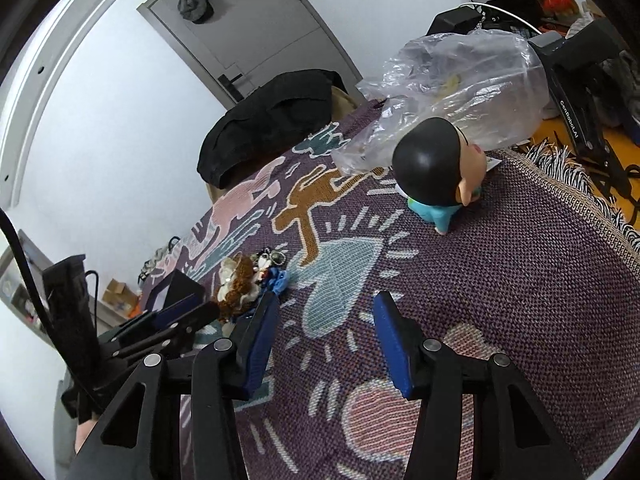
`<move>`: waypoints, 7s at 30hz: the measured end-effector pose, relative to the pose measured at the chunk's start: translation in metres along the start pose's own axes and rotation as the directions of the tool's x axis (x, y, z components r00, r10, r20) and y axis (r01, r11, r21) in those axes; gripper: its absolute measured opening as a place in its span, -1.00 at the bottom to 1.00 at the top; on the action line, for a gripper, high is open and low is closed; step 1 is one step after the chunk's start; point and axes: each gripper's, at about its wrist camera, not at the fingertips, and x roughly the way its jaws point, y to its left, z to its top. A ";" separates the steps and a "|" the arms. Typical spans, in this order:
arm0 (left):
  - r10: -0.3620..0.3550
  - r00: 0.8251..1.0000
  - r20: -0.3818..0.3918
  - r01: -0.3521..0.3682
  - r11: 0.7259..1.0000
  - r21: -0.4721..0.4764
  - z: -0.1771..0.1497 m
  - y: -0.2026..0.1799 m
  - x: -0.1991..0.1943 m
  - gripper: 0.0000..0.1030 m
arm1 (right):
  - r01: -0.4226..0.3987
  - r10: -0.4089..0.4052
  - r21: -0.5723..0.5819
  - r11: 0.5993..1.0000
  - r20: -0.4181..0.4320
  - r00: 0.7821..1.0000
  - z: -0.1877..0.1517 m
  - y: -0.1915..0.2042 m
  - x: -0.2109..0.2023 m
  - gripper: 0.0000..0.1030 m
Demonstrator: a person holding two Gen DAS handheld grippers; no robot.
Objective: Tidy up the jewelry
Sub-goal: 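Grasp the blue beaded bracelet with the right gripper and lift it, then grasp the brown wooden bead bracelet with the left gripper, then drop the brown bracelet into the black box with the left gripper while the right drops the blue bracelet in, then move the left gripper to the silver bangle and grasp it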
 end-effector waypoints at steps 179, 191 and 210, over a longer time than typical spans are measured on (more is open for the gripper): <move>0.007 0.982 0.189 0.052 0.950 -0.308 -0.028 0.182 -0.130 0.99 | -0.104 0.076 -0.233 0.967 -0.127 0.989 0.027 0.161 0.064 0.51; -0.017 0.988 0.151 0.048 0.979 -0.201 -0.011 0.121 -0.110 0.99 | -0.078 0.054 -0.159 0.984 -0.149 0.987 0.022 0.112 0.049 0.83; -0.088 0.996 0.023 0.089 0.995 -0.045 0.000 0.032 -0.038 0.70 | -0.042 0.039 -0.053 0.998 -0.067 0.997 0.017 0.039 0.014 0.83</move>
